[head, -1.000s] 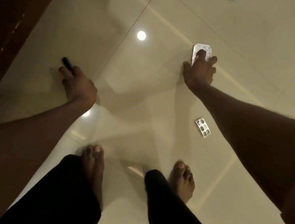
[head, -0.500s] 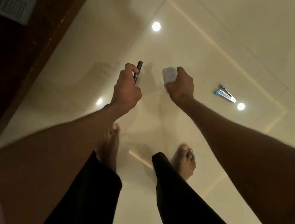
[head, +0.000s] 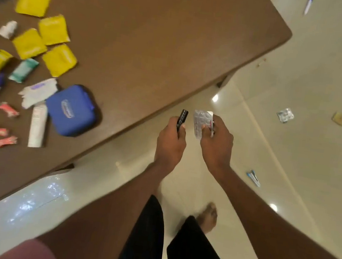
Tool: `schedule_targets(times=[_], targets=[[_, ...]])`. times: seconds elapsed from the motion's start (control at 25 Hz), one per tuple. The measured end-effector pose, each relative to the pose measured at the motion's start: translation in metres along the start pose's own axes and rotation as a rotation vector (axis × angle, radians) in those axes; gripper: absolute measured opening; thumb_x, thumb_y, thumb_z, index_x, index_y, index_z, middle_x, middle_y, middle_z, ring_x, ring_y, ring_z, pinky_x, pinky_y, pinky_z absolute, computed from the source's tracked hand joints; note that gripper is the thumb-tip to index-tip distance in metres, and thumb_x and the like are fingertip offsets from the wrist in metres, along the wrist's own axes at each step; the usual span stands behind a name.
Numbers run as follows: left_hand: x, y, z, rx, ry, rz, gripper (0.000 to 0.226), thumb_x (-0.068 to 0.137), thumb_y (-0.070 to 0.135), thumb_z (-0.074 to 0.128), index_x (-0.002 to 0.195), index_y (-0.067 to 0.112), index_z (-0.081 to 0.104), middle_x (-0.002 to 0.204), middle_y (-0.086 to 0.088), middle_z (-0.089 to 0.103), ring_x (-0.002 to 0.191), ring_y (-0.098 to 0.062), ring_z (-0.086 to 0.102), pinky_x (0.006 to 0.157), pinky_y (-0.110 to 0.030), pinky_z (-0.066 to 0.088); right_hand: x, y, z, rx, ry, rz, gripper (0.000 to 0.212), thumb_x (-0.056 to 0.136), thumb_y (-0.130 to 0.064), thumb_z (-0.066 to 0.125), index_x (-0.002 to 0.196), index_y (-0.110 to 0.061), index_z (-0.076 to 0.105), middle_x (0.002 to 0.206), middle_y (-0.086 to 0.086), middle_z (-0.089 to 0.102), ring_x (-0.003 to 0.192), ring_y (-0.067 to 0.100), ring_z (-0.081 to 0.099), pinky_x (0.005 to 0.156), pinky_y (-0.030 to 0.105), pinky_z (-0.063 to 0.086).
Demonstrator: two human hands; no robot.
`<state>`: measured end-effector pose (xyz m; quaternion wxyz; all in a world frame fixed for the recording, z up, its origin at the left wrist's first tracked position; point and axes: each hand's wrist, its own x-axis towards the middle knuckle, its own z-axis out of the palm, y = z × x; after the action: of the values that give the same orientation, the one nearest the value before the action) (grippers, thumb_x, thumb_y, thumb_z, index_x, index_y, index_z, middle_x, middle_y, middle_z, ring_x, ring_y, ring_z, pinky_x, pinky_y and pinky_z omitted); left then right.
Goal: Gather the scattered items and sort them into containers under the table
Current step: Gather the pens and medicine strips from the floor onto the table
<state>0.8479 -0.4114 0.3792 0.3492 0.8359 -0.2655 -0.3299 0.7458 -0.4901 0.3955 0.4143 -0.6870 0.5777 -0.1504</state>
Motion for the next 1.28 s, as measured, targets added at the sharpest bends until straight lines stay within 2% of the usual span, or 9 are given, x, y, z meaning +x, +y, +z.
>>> schedule_targets(times=[0.08,0.16,0.24,0.4,0.56,0.8,0.96,1.08,1.28], targets=[[-0.009,0.008,-0.049,-0.007,0.088,0.001,0.010,0.107,0.030,0.045,0.103,0.024,0.052,0.074,0.009,0.055,0.062,-0.007,0.051,0.054,-0.023,0.032,-0.013,-0.050,0.006,0.019,-0.056,-0.086,0.027,0.099,-0.018,0.055,0.122,-0.026,0.065,0.094,-0.008,0.073,0.082,0.015,0.064,0.074,0.015,0.048],[-0.010,0.005,-0.095,0.022,0.181,0.030,0.017,0.106,0.032,0.047,0.109,0.020,0.059,0.087,0.006,0.055,0.070,-0.012,0.053,0.060,-0.029,0.040,-0.020,-0.095,0.021,0.013,-0.120,-0.184,0.019,0.099,-0.020,0.055,0.114,-0.023,0.067,0.081,-0.006,0.068,0.074,0.020,0.061,0.071,0.036,0.053],[0.000,-0.006,-0.136,0.083,0.287,0.036,0.019,0.104,0.030,0.052,0.107,0.014,0.063,0.097,0.002,0.049,0.076,-0.017,0.052,0.066,-0.033,0.042,-0.020,-0.131,0.043,-0.034,-0.167,-0.301,0.023,0.100,-0.019,0.052,0.117,-0.022,0.068,0.080,-0.004,0.067,0.073,0.022,0.060,0.068,0.041,0.052],[0.045,-0.033,-0.202,0.115,0.384,-0.140,0.023,0.100,0.032,0.060,0.108,0.011,0.066,0.101,-0.009,0.059,0.087,-0.029,0.059,0.069,-0.038,0.041,-0.003,-0.185,0.097,-0.222,-0.239,-0.428,0.045,0.095,-0.011,0.045,0.134,-0.023,0.062,0.087,0.004,0.069,0.076,0.030,0.063,0.070,0.044,0.053],[0.116,-0.045,-0.233,0.000,0.389,-0.276,0.031,0.094,0.038,0.069,0.116,0.018,0.063,0.097,-0.009,0.071,0.092,-0.031,0.067,0.082,-0.046,0.055,0.035,-0.208,0.135,-0.451,-0.316,-0.409,0.063,0.091,-0.004,0.048,0.149,-0.028,0.050,0.125,0.006,0.070,0.108,0.034,0.066,0.090,0.044,0.055],[0.212,-0.050,-0.259,0.185,0.305,-0.198,0.041,0.090,0.028,0.074,0.127,0.016,0.061,0.115,-0.008,0.070,0.109,-0.028,0.065,0.091,-0.040,0.052,0.093,-0.225,0.181,-0.662,-0.305,-0.534,0.065,0.093,0.002,0.053,0.154,-0.018,0.040,0.156,0.009,0.046,0.141,0.031,0.044,0.114,0.041,0.037],[0.227,-0.049,-0.262,0.247,0.235,-0.096,0.032,0.091,0.010,0.065,0.122,0.010,0.061,0.114,-0.011,0.068,0.108,-0.031,0.063,0.092,-0.044,0.050,0.099,-0.215,0.205,-0.725,-0.394,-0.502,0.066,0.092,0.002,0.055,0.154,-0.015,0.039,0.164,0.014,0.028,0.150,0.035,0.028,0.116,0.044,0.036],[0.220,-0.049,-0.263,0.285,0.213,-0.048,0.031,0.093,0.012,0.066,0.124,0.010,0.060,0.121,-0.011,0.063,0.111,-0.031,0.059,0.095,-0.042,0.049,0.089,-0.210,0.212,-0.774,-0.445,-0.451,0.068,0.093,-0.008,0.055,0.157,-0.015,0.034,0.168,0.014,0.017,0.156,0.036,0.014,0.116,0.051,0.034],[0.176,-0.033,-0.253,0.379,0.342,0.134,0.027,0.096,0.016,0.056,0.123,0.014,0.059,0.120,-0.008,0.058,0.110,-0.028,0.052,0.090,-0.040,0.047,0.075,-0.220,0.191,-0.703,-0.305,-0.387,0.071,0.087,-0.015,0.063,0.152,-0.020,0.035,0.166,0.008,0.022,0.153,0.029,0.024,0.116,0.060,0.028]])
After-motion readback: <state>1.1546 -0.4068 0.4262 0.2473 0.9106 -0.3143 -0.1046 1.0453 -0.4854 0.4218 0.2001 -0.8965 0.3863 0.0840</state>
